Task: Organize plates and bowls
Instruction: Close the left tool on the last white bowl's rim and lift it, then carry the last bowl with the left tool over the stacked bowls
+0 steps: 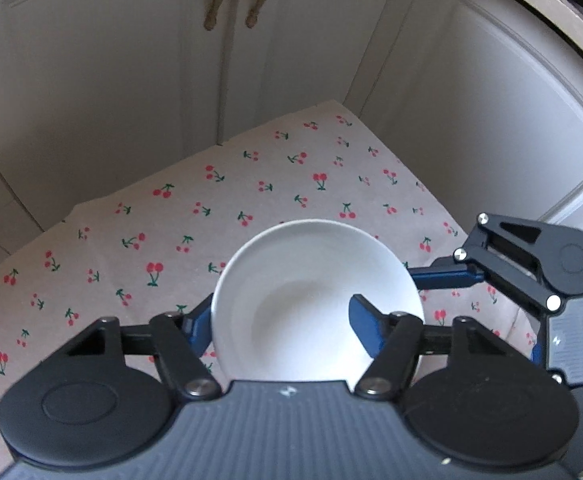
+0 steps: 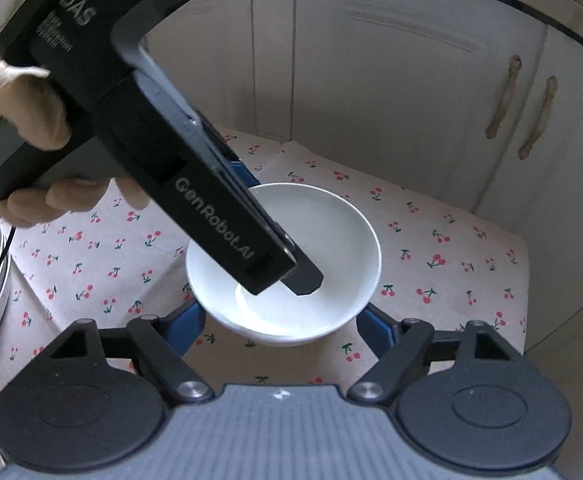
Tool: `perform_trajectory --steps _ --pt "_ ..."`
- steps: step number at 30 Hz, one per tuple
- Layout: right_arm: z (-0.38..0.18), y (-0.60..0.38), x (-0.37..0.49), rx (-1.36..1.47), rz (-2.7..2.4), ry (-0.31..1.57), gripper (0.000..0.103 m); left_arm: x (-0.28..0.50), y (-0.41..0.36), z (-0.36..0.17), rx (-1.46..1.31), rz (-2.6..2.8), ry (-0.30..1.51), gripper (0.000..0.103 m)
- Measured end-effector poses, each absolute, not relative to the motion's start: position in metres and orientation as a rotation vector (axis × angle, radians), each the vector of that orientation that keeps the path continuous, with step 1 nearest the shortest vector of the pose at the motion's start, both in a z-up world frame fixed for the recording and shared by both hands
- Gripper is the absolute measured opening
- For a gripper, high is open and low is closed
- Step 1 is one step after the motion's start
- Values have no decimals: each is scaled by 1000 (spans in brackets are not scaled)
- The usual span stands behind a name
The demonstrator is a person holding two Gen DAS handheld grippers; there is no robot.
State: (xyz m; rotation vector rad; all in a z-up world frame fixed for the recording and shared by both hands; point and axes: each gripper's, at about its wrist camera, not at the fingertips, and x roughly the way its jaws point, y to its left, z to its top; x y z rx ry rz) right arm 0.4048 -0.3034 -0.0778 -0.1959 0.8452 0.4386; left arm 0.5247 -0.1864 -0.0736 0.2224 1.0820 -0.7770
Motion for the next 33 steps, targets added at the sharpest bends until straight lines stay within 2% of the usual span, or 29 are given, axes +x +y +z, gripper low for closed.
perform_trajectory --steps 7,17,33 --pt "-83 -292 398 -291 405 813 86 523 -184 -73 211 -775 1085 68" --pt "-74 -295 389 -270 392 812 86 515 -187 -57 223 -786 1065 68" --pt "-19 -275 315 -303 425 776 86 432 -151 0 214 -775 987 68"
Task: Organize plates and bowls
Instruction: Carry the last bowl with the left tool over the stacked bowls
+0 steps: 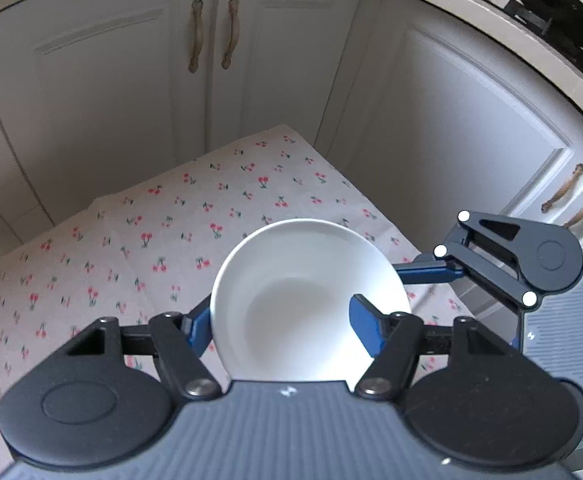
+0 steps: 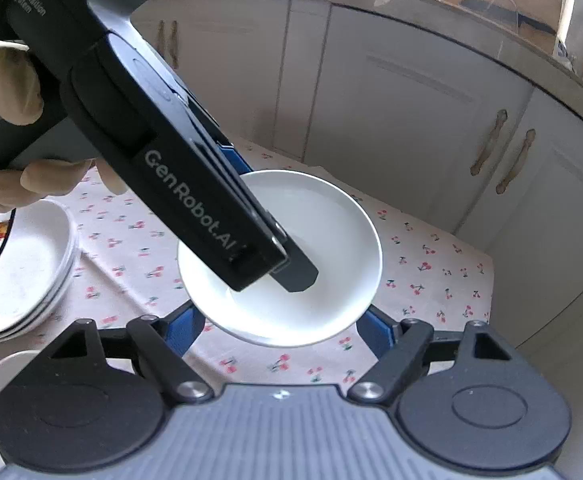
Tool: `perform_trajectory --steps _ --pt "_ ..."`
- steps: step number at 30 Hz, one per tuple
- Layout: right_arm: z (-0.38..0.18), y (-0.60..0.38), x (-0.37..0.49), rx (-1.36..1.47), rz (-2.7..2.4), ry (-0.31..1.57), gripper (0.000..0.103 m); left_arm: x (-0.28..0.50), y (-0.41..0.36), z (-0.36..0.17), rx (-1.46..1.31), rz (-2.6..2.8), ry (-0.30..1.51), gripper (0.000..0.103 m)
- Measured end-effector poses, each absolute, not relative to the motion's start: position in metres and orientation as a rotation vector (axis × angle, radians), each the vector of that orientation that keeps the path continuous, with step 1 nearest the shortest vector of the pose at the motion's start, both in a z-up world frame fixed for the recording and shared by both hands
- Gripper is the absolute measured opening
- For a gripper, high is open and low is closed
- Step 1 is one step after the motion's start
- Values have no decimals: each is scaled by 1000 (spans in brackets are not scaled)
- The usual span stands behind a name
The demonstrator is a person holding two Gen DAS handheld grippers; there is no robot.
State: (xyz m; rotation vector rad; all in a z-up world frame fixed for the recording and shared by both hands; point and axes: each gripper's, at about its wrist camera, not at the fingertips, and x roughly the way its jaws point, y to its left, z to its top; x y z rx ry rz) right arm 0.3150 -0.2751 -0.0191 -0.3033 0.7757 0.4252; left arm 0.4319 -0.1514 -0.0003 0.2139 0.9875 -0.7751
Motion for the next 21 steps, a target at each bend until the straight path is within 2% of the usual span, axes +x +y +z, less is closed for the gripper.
perform_trajectory --steps 21 --pt "0 -240 204 -320 486 761 86 317 -100 19 186 -739 990 69"
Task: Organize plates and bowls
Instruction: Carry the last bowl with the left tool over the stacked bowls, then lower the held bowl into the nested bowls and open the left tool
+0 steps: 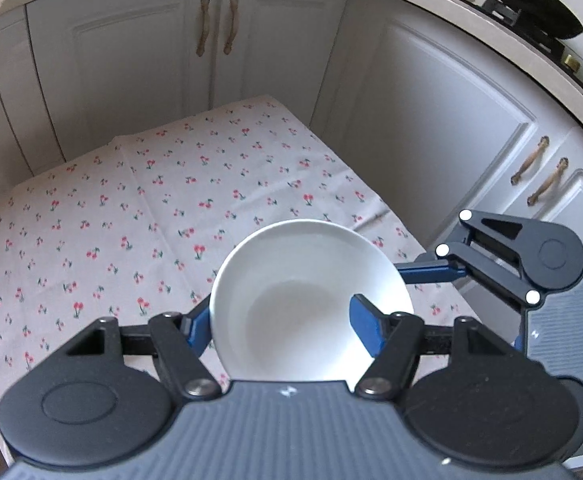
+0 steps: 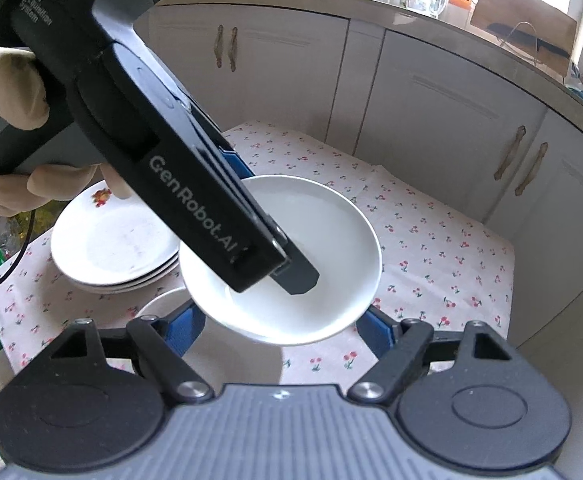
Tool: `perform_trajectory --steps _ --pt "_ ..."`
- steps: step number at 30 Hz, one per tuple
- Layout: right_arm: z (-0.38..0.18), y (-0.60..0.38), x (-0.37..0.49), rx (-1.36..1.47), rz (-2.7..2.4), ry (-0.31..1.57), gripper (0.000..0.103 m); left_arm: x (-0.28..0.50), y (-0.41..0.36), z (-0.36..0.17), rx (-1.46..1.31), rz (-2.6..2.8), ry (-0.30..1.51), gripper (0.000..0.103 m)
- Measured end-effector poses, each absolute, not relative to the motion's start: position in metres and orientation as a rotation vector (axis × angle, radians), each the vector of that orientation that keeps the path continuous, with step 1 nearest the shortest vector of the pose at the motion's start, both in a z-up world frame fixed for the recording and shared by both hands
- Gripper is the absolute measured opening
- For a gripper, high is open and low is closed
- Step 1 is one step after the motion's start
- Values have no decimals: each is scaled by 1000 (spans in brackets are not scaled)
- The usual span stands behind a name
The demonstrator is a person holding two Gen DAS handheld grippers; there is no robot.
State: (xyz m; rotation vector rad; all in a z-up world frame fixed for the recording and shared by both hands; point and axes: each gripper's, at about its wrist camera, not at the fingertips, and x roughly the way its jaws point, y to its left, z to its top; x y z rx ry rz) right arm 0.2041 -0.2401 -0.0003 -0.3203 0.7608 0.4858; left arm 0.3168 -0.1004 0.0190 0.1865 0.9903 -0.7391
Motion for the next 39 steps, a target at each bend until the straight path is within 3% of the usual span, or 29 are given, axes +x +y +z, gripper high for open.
perform_trajectory --steps 13,39 --pt "-17 -228 169 -322 515 800 86 280 -88 4 182 -742 1030 73" --pt "-31 -228 166 -300 533 848 86 281 -87 -14 166 -762 1058 73"
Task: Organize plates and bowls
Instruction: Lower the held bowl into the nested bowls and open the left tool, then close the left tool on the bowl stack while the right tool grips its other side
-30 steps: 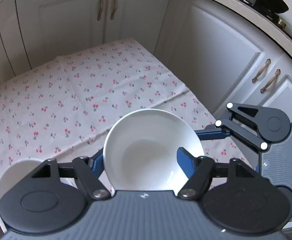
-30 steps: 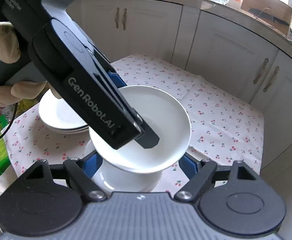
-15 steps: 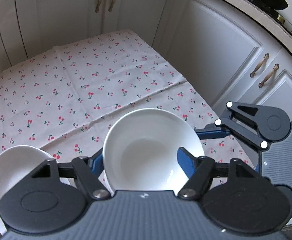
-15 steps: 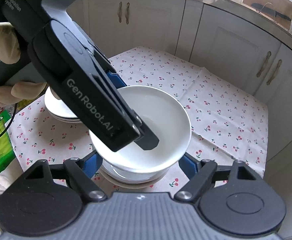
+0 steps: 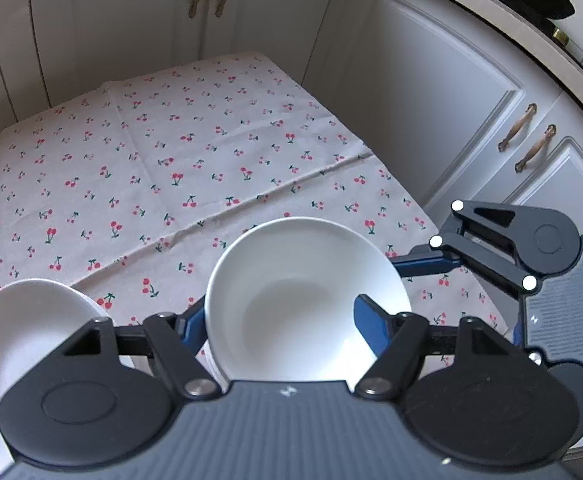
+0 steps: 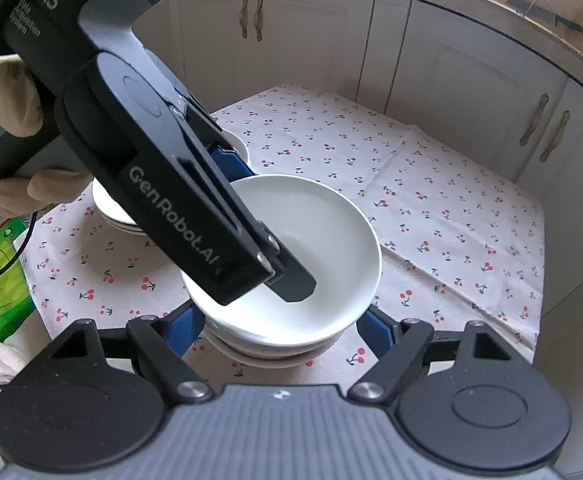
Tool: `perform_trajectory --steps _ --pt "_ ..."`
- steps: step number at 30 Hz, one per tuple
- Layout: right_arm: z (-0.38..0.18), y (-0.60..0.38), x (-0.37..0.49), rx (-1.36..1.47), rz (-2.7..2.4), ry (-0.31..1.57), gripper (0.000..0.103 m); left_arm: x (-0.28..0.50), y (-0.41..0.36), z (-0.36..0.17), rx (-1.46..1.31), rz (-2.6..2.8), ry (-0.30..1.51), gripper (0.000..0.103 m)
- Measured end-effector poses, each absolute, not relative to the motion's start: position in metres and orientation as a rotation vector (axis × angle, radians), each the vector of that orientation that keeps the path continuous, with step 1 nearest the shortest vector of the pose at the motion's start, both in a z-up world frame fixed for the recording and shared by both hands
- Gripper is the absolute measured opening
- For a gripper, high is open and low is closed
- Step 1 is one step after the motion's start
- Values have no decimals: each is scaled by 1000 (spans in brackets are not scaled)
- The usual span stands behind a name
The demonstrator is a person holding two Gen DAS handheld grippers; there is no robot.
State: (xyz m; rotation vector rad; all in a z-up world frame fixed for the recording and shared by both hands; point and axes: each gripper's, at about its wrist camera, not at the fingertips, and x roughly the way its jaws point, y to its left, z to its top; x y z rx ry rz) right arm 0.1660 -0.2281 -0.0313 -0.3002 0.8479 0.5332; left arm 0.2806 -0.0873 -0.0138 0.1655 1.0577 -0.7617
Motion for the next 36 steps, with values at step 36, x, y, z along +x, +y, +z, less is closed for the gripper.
perform_trajectory --steps 36 --pt "-26 -252 91 -262 467 751 103 176 -43 16 293 -710 718 96"
